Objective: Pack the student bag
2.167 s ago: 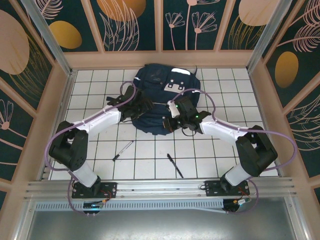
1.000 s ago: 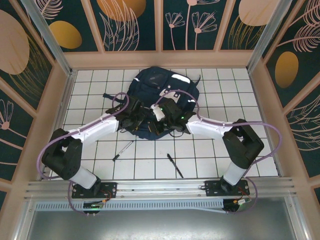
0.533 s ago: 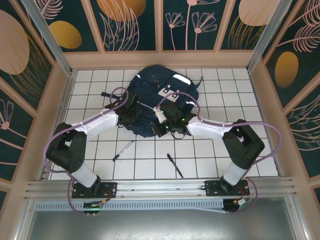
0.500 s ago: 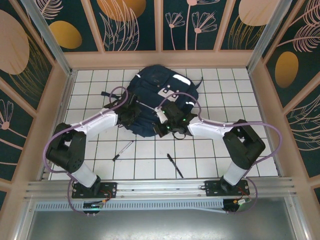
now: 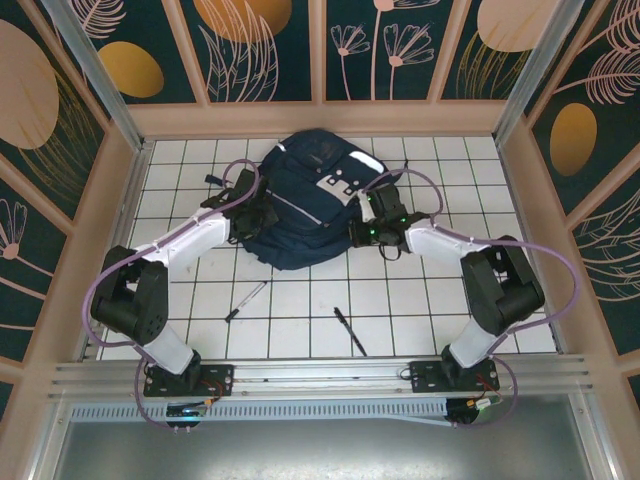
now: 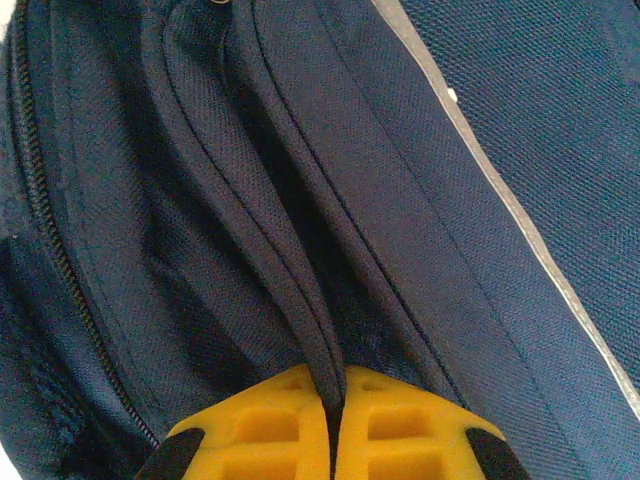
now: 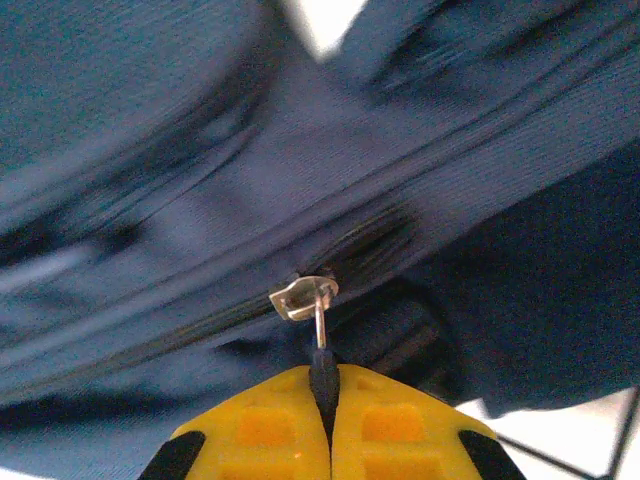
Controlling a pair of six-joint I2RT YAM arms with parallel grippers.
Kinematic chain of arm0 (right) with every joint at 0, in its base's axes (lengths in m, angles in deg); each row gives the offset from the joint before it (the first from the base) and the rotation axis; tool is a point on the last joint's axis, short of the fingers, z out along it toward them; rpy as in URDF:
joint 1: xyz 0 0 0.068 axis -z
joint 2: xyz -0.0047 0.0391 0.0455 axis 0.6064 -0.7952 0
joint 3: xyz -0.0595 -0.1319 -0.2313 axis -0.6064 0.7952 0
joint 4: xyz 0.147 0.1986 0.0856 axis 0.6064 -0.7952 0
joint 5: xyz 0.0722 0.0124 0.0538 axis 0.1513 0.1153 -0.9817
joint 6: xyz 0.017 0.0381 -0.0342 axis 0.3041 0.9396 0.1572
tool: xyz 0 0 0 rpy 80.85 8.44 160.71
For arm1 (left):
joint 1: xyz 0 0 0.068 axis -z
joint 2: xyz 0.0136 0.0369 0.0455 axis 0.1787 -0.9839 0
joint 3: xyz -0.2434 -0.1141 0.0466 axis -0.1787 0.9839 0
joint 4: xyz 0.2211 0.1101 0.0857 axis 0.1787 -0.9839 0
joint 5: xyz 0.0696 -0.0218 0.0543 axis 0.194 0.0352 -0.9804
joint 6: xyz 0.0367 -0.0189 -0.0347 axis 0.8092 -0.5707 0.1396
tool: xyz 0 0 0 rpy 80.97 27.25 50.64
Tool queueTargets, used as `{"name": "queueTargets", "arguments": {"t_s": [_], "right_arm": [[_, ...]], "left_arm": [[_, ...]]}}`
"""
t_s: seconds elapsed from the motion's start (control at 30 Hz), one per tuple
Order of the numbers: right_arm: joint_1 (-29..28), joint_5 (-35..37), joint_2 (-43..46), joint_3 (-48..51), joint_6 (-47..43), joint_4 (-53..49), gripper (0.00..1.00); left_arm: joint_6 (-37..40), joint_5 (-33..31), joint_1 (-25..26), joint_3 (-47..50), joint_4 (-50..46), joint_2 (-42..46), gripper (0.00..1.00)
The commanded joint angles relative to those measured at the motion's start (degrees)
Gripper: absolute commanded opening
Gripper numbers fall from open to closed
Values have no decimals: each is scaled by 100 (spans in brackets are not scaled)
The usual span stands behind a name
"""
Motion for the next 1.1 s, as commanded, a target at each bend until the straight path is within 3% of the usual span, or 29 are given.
{"name": "queueTargets", "arguments": {"t_s": [0.0, 0.2, 0.3, 0.33, 0.4, 0.47, 0.53, 0.73, 0.87, 0.97, 1.07], "right_arm": [[576, 886, -405, -284, 271, -343, 0], [1005, 634, -840, -735, 180, -425, 0], [1093, 649, -788, -736, 290, -500, 2], [1100, 607, -738, -721, 307, -541, 7], [1099, 565, -571, -667, 348, -604, 15], [1103, 563, -296, -564, 444, -747, 26], [1100, 578, 26, -399, 553, -898, 36], [1104, 422, 1177, 221, 727, -1254, 46], [1104, 612, 2121, 659, 379, -776, 49], [1124, 803, 2708, 878, 288, -225, 54], [1231, 1323, 2881, 838, 637, -120, 61]], "left_arm": [[707, -318, -228, -155, -215, -81, 0], [971, 240, -231, -250, -261, -178, 0], [935, 1094, -234, -127, 39, -160, 0], [884, 1504, -226, -81, 184, -160, 0], [776, 2202, -190, 5, 493, -122, 12], [678, 2483, -136, 3, 630, -65, 33], [849, 2652, -126, -235, 413, -59, 41], [2281, 1906, -126, -1282, -945, 287, 48], [3054, 1959, 83, -1501, -883, 311, 48], [3065, 1522, 620, -2013, -901, -191, 49], [2416, 1350, 1055, -2385, -609, -803, 51]]}}
